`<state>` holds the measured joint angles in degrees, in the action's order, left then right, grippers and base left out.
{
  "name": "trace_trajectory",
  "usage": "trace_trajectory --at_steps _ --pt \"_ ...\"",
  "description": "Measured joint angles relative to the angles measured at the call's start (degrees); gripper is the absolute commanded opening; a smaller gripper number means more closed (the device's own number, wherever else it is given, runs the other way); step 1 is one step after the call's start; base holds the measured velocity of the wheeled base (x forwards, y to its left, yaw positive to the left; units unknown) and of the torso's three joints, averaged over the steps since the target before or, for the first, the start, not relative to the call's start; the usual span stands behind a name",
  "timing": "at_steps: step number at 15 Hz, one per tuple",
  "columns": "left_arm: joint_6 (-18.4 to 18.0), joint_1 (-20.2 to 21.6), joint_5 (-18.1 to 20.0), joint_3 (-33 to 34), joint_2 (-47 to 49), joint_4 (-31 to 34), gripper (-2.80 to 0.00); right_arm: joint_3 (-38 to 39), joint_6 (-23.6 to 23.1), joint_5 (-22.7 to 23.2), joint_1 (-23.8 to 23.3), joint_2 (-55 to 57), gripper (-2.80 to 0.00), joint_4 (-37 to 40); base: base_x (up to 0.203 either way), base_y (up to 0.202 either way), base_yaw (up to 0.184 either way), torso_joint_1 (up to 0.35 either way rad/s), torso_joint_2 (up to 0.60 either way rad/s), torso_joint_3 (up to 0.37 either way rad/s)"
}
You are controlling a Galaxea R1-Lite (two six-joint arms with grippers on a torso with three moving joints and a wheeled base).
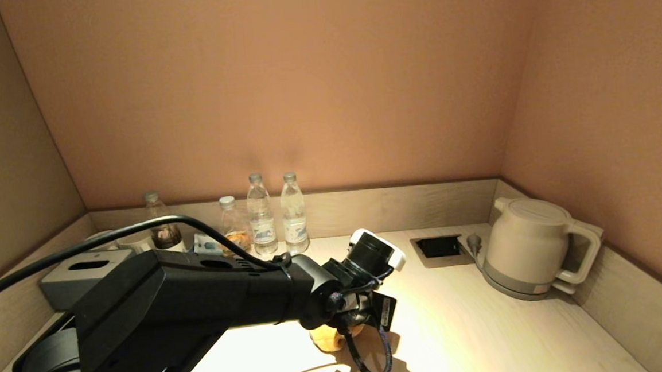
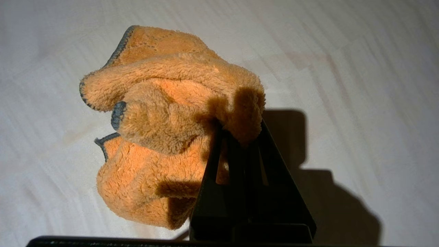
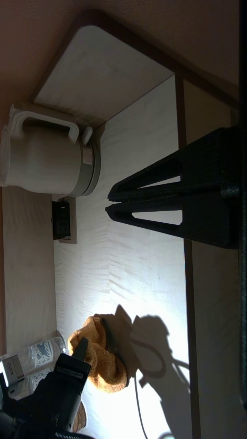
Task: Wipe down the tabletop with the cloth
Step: Sweep the stains on the table
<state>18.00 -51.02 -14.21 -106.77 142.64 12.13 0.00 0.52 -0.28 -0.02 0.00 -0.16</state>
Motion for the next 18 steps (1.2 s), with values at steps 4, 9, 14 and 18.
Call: trace_trajectory --at_steps 4,9,14,18 --pt "-3.04 -1.89 0.79 -3.80 2.73 -0.21 -2.80 0.00 0.01 0.03 0.02 0.00 -2.80 0.00 0.000 0.000 0.000 0.000 0.00 0.000" --pt "-4.61 -4.29 2.18 -4.64 4.16 -2.79 -2.80 0.00 0.01 0.05 0.02 0.00 -2.80 0.00 0.000 0.000 0.000 0.000 0.00 0.000" --pt "-4.97 -6.62 3.02 -4.69 4.09 -3.23 -2.80 0.00 0.01 0.01 0.02 0.00 -2.80 0.02 0.000 0.000 0.000 0.000 0.00 0.000" --pt "-6.39 -9.20 3.85 -4.69 4.03 -3.61 -2.80 0.00 0.01 0.02 0.02 0.00 -2.80 0.02 0.000 0.000 0.000 0.000 0.00 0.000"
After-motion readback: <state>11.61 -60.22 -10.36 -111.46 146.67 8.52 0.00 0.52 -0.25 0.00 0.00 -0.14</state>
